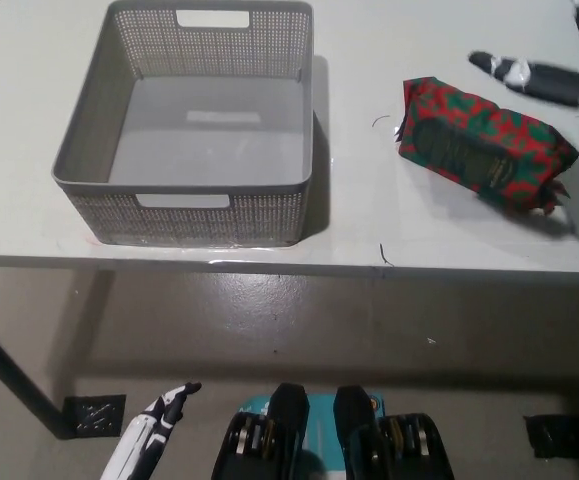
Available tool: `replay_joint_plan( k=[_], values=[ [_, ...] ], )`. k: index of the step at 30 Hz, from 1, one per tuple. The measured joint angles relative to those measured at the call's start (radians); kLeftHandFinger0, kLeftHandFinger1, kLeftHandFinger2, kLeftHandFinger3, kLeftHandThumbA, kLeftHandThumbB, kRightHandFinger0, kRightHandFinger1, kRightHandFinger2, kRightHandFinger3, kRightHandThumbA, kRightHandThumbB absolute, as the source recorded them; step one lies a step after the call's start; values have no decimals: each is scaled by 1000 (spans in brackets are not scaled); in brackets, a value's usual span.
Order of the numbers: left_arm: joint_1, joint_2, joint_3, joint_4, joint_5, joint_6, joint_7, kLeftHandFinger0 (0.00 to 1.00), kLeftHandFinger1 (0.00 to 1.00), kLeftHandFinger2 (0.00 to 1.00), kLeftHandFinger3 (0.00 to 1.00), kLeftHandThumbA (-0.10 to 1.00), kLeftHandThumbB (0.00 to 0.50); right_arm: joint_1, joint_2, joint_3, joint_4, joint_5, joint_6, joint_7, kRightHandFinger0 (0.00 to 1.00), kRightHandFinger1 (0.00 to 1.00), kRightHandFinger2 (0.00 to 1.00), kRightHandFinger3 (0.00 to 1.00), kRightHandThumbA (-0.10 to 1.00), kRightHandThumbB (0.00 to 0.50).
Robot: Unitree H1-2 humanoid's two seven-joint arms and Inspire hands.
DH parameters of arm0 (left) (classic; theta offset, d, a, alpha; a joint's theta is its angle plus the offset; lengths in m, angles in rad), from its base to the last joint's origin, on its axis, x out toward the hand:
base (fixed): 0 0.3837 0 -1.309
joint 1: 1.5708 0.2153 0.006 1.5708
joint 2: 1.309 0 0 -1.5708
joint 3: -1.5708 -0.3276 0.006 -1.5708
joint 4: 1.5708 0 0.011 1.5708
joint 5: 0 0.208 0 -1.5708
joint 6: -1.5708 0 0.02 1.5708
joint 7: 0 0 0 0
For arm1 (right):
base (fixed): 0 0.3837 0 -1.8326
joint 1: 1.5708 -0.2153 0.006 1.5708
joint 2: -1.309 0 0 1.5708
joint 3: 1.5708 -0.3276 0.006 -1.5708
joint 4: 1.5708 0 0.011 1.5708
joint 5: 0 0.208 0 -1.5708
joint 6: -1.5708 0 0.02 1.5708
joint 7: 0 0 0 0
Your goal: Use the right hand to pick up a bag of coffee beans on the right hand side and place it into a container on the left hand side
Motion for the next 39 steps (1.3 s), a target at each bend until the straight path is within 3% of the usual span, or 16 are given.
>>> replay_joint_plan(
  k=[11,16,21,23,28,34,39],
  values=[
    [7,0,-1,-7,5,-3,0,1000,1000,1000,1000,1000,384,-281,-23,216,348,-67,85,187,1000,1000,1000,1000,769,500],
    [7,0,1,-8,6,-5,0,1000,1000,1000,1000,1000,357,-326,-11,265,406,-74,132,263,1000,1000,1000,1000,749,500],
    [8,0,1,-8,6,-9,0,1000,1000,1000,1000,1000,380,-333,-5,315,466,-81,155,333,1000,1000,1000,1000,758,500],
    [7,0,1,-8,6,-12,0,1000,1000,1000,1000,1000,392,-333,-4,325,492,-81,159,356,1000,1000,1000,1000,742,500],
    [-1,0,6,-6,8,-23,0,1000,1000,1000,1000,1000,343,-343,1,355,582,-84,159,391,1000,1000,1000,1000,731,500],
    [-6,0,12,-6,5,-29,0,1000,1000,1000,1000,1000,383,-356,29,376,722,-88,141,396,1000,1000,1000,1000,712,500],
    [-6,0,18,-6,3,-30,0,1000,1000,1000,1000,1000,384,-355,58,400,826,-98,104,392,1000,1000,1000,1000,710,500]
  ],
)
